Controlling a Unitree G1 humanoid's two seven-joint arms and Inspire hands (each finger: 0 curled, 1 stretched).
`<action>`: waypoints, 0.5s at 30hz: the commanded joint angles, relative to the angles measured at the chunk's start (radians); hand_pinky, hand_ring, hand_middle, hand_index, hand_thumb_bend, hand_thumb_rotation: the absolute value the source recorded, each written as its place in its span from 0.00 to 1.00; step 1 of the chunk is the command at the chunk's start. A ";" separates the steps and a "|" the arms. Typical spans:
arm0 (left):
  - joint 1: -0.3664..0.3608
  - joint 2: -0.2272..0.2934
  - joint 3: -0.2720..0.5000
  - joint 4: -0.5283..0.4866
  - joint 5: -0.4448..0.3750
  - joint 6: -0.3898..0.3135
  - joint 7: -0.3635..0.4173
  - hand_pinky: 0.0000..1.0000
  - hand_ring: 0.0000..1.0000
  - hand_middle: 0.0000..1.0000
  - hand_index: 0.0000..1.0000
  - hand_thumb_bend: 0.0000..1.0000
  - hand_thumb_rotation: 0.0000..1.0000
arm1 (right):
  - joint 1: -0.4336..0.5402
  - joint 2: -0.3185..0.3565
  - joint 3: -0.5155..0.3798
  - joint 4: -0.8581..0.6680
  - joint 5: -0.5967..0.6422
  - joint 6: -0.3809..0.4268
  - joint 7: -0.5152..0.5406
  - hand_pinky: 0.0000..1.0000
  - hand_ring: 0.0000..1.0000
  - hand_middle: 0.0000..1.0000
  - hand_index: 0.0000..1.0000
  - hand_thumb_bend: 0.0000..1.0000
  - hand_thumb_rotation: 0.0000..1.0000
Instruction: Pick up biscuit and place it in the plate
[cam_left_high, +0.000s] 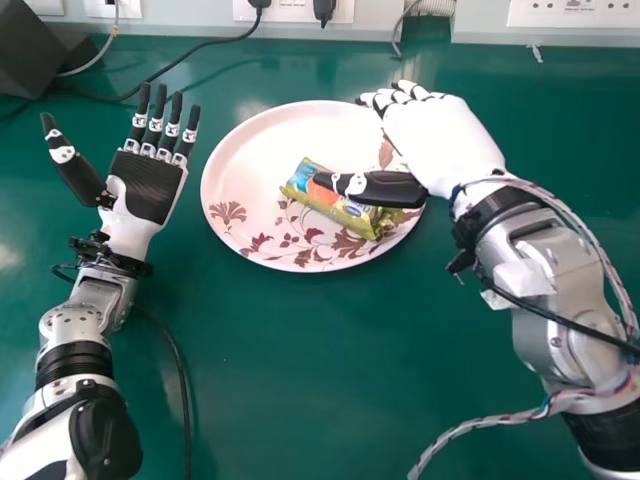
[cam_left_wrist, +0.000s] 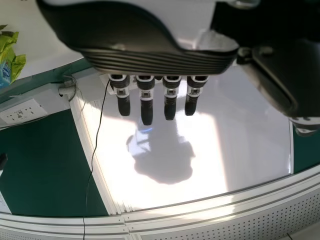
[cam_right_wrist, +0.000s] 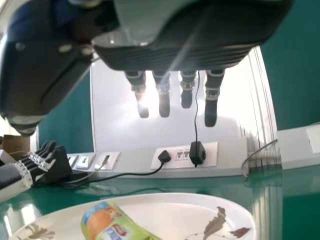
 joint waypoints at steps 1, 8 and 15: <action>0.023 -0.005 -0.009 -0.003 -0.003 0.000 -0.002 0.96 0.95 1.00 1.00 1.00 0.71 | 0.023 0.009 -0.017 -0.031 -0.002 0.005 0.002 0.81 0.88 0.97 0.97 1.00 0.82; 0.028 -0.007 -0.015 -0.010 0.001 0.000 -0.003 0.97 0.95 1.00 1.00 1.00 0.70 | 0.078 0.021 -0.056 -0.108 -0.006 0.026 0.005 0.80 0.86 0.96 0.96 1.00 0.82; 0.035 -0.016 -0.016 -0.024 -0.007 0.006 -0.004 0.97 0.93 0.98 1.00 1.00 0.70 | 0.142 0.038 -0.108 -0.172 0.004 0.022 -0.011 0.80 0.87 0.97 0.97 1.00 0.83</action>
